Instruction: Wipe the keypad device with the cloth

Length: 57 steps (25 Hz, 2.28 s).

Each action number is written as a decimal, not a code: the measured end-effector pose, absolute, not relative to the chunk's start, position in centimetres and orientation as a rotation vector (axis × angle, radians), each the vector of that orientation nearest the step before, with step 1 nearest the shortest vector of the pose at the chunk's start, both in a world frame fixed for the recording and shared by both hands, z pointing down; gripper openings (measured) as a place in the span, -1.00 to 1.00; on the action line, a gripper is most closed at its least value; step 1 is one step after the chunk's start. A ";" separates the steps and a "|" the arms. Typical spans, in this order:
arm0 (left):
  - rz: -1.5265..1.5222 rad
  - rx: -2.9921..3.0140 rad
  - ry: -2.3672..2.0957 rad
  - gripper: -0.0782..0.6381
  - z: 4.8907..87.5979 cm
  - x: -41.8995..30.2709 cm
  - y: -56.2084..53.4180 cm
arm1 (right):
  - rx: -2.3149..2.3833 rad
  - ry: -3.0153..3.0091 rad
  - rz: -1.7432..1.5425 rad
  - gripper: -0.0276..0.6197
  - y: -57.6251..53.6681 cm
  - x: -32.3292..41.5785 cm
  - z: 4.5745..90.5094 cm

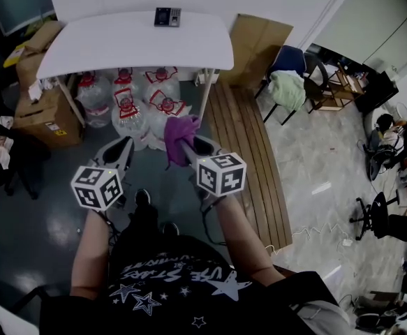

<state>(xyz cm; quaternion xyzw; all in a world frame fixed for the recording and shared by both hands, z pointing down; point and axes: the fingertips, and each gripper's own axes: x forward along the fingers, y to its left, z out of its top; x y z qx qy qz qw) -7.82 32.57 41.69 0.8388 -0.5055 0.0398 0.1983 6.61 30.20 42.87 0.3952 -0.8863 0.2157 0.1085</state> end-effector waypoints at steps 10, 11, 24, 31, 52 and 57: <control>0.093 2.341 -1.340 -0.73 43.4 -9.2 27.3 | 1.216 -2.547 0.664 -0.61 25.8 5.4 44.3; 0.090 2.343 -1.330 -0.73 43.5 -9.4 26.5 | 1.225 -2.540 0.670 -0.61 25.1 5.2 44.4; 0.079 2.353 -1.252 -0.73 45.1 -14.0 13.7 | 1.283 -2.494 0.687 -0.61 13.0 0.5 45.9; 0.061 2.359 -1.204 -0.73 44.6 -17.1 6.4 | 1.316 -2.480 0.677 -0.61 6.0 -2.9 45.0; 0.053 2.390 -1.070 -0.73 46.8 -20.7 -6.7 | 1.471 -2.381 0.726 -0.61 -5.5 -5.3 47.0; 0.077 2.366 -1.093 -0.73 47.3 -20.6 -8.7 | 1.430 -2.395 0.732 -0.61 -8.3 -5.4 47.2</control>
